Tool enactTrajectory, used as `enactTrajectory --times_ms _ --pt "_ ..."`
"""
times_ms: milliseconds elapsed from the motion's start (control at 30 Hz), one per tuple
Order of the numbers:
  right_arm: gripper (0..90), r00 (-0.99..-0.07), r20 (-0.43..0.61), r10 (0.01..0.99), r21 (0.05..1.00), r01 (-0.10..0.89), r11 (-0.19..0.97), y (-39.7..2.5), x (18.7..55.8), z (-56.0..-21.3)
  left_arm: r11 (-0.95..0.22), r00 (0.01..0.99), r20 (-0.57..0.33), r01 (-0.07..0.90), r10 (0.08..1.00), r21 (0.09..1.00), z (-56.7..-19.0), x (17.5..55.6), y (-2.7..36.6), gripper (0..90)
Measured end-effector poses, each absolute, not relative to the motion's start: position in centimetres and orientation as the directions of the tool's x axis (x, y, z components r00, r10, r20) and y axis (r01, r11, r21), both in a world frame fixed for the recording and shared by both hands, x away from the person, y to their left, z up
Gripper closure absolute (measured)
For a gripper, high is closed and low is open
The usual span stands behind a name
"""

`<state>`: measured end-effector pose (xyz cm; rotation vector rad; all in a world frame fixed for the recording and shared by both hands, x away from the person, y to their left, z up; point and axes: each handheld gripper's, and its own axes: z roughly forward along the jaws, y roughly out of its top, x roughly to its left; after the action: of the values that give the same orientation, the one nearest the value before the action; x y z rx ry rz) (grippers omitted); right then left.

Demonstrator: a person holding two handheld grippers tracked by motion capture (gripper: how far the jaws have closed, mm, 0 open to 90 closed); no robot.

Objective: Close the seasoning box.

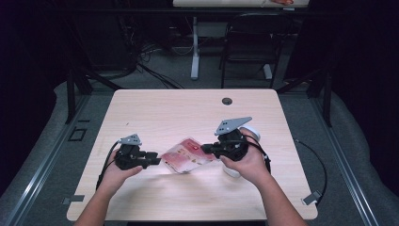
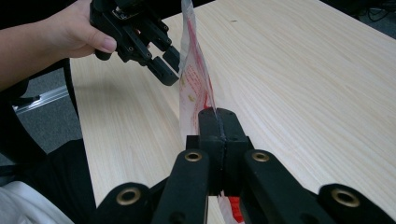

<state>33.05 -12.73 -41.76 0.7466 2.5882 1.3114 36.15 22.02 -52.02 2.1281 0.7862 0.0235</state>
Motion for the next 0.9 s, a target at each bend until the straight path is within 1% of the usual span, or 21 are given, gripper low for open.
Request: enactTrajectory --times_ms 300,667,800,900 --pt "90.0 -0.877 0.078 0.474 0.787 0.346 0.511 -11.7 33.3 -41.3 -0.453 0.809 -0.223 0.507 0.544 0.733 -51.5 35.8 22.2 65.3" --pt "89.9 -0.891 0.064 0.449 0.785 0.323 0.529 -10.2 33.8 -40.8 -0.447 0.813 -0.214 0.494 0.542 0.745 -51.0 35.5 22.3 65.2" --pt "89.9 -0.895 0.061 0.441 0.786 0.316 0.531 -9.7 33.9 -40.7 -0.453 0.817 -0.206 0.487 0.538 0.747 -51.0 35.4 22.2 67.5" --pt "89.9 -0.897 0.058 0.438 0.788 0.311 0.532 -9.4 33.9 -40.7 -0.458 0.817 -0.199 0.485 0.542 0.745 -51.0 35.3 22.1 70.9"
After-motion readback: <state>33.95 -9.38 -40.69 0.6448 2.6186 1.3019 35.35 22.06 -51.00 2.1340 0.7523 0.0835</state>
